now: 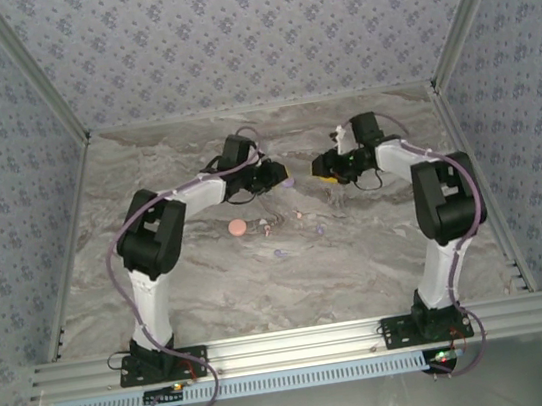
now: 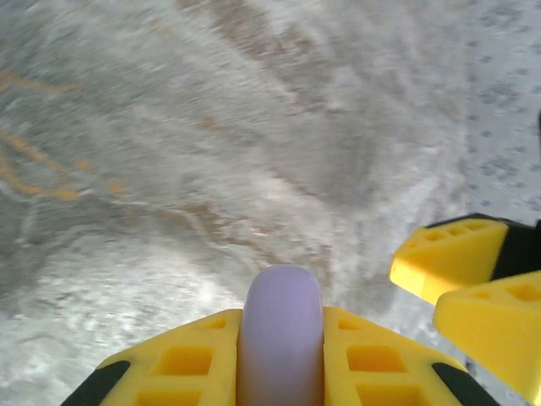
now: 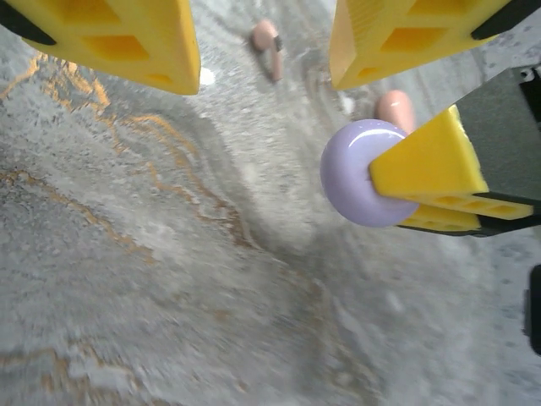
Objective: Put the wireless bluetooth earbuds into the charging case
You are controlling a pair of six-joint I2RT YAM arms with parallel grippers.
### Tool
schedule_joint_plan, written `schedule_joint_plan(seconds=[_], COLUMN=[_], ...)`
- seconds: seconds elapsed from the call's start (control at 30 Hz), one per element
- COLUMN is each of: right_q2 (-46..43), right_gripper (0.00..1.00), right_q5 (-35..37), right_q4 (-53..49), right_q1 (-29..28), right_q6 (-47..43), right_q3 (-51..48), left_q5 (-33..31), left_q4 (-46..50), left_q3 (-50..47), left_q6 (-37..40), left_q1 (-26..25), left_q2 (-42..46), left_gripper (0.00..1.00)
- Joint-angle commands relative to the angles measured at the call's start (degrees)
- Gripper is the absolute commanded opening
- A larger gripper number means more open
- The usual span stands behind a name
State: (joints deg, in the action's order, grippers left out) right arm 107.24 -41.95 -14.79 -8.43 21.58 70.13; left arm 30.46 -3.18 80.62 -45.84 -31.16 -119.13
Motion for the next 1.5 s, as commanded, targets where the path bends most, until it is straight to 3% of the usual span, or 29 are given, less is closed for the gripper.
schedule_joint_plan(seconds=[0.0,0.33,0.53,1.03,1.47], right_q2=[-6.88,-19.25,-23.57,-23.66,-23.48], right_gripper=[0.5,0.57,0.59,0.52,0.4], right_q5=[-6.49,-20.27,-24.19,-25.36,-25.69], right_q4=[4.95,9.03,10.76,13.57,13.2], right_q1=[1.22,1.15,-1.62,-4.38,-5.09], right_q6=[-0.9,-3.39,-4.11,-2.93,-3.13], right_q3=[-1.31,-3.95,-2.31,2.85,3.27], left_q5=[4.38,12.78,16.48,19.14,19.49], left_q4=[-7.2,-16.73,-18.8,-19.73,-20.15], left_q3=[-1.01,-5.27,-5.47,-6.13,-5.82], left_q6=[4.3,7.92,8.18,8.93,8.5], left_q1=[0.88,1.54,0.94,-0.88,-1.95], left_q2=[7.02,19.9,24.03,27.97,27.55], left_gripper=[0.15,0.15,0.15,0.16,0.16])
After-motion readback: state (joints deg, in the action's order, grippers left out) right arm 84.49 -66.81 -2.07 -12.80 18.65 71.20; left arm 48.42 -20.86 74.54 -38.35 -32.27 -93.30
